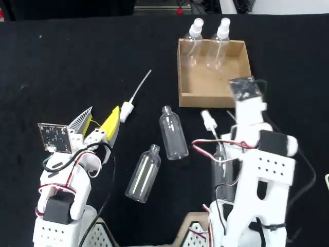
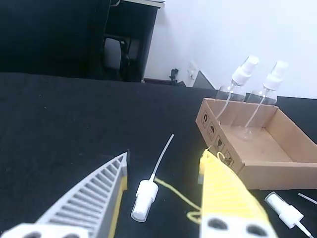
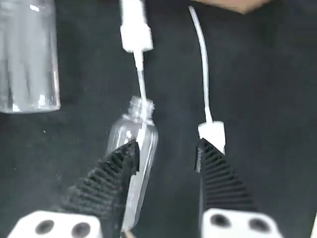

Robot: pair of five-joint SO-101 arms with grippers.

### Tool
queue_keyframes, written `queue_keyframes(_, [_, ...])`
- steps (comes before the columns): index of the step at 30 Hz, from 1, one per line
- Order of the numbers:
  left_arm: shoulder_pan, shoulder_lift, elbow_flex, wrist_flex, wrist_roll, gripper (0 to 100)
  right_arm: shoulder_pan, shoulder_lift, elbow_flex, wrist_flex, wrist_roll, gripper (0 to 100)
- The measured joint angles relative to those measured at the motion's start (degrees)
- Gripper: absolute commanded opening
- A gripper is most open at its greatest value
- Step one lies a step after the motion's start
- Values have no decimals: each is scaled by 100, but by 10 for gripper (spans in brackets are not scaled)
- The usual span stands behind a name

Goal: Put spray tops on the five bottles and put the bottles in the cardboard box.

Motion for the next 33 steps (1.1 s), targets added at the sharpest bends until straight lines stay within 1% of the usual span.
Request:
queue_keyframes(3, [0, 0, 0, 0, 0, 230, 97, 0, 0, 440, 88, 181])
queue_keyframes(6, [0, 0, 70, 0, 0, 230, 79, 0, 0, 818, 97, 248])
queue_keyframes(8, [0, 0, 114, 0, 0, 230, -149, 0, 0, 976, 97, 276])
queue_keyframes(14, [0, 0, 114, 35, 0, 230, -985, 0, 316, 1046, 97, 258])
queue_keyframes(21, [0, 0, 158, 53, 0, 230, -1081, 18, 448, 747, 97, 260])
queue_keyframes(28, [18, 0, 818, 53, 0, 230, -1073, 1169, 633, 149, 220, 261])
queue_keyframes(30, [202, 0, 958, 53, 0, 230, -1073, 1618, 431, 149, 211, 261])
queue_keyframes(33, [422, 0, 985, 53, 0, 230, -1116, 2198, -97, 246, -62, 261])
